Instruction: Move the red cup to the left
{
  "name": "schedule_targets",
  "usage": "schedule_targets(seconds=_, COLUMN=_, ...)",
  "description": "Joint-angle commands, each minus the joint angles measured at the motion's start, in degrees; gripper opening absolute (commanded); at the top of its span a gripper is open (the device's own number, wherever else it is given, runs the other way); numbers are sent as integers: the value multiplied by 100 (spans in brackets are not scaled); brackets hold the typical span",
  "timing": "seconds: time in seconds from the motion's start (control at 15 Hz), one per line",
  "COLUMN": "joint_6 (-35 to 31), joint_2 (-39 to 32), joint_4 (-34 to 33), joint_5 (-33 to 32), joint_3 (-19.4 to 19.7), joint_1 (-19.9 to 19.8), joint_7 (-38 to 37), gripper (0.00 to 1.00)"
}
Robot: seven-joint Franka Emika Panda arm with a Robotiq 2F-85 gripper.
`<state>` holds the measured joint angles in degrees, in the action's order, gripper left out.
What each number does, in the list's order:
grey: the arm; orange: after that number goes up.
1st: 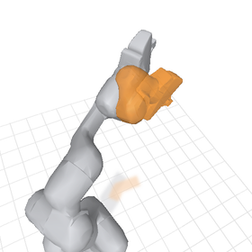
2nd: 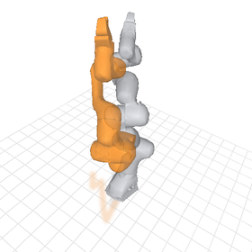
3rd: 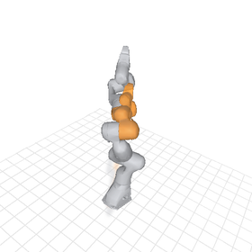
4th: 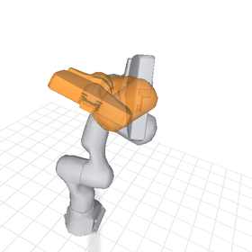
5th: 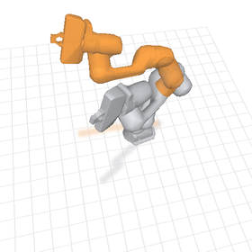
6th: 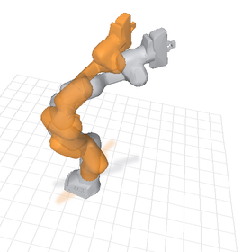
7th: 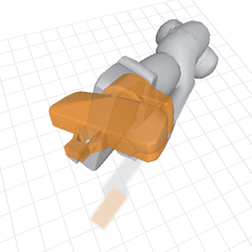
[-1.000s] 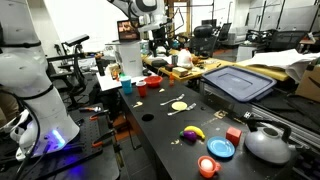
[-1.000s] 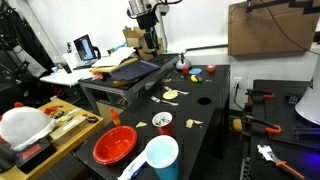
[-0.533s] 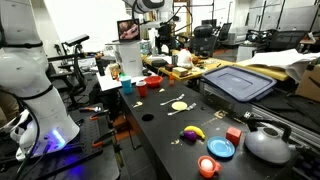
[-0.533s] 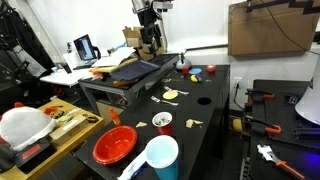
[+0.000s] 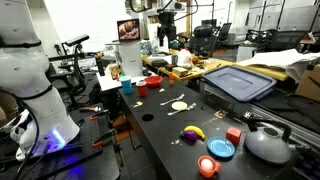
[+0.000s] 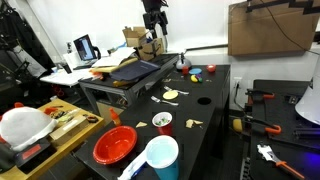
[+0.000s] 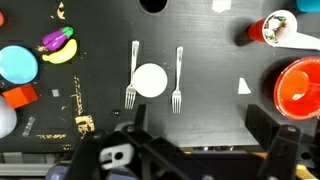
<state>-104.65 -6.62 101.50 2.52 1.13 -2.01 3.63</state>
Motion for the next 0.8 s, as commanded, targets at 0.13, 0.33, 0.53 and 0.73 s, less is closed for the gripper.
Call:
schedule_targets(seconds=0.13, joint_6=361, joint_2=587, joint_4=-14, joint_5=45, joint_3=131, joint_1=-112, joint_7=-172, gripper=100)
schedule_targets(seconds=0.33, joint_6=566, joint_2=762, joint_4=-132, joint_5=-21, joint_3=255, joint_1=-195, joint_7=-16, gripper=100)
schedule_targets(seconds=0.53, joint_6=807, joint_2=845, joint_4=-300, joint_5=-100, joint_3=409, joint_1=-316, joint_7=218, gripper=100)
schedule_targets(seconds=0.73, joint_6=1092, joint_2=675, joint_4=-603, joint_5=-75, joint_3=585, joint_1=-446, joint_7=748, gripper=100)
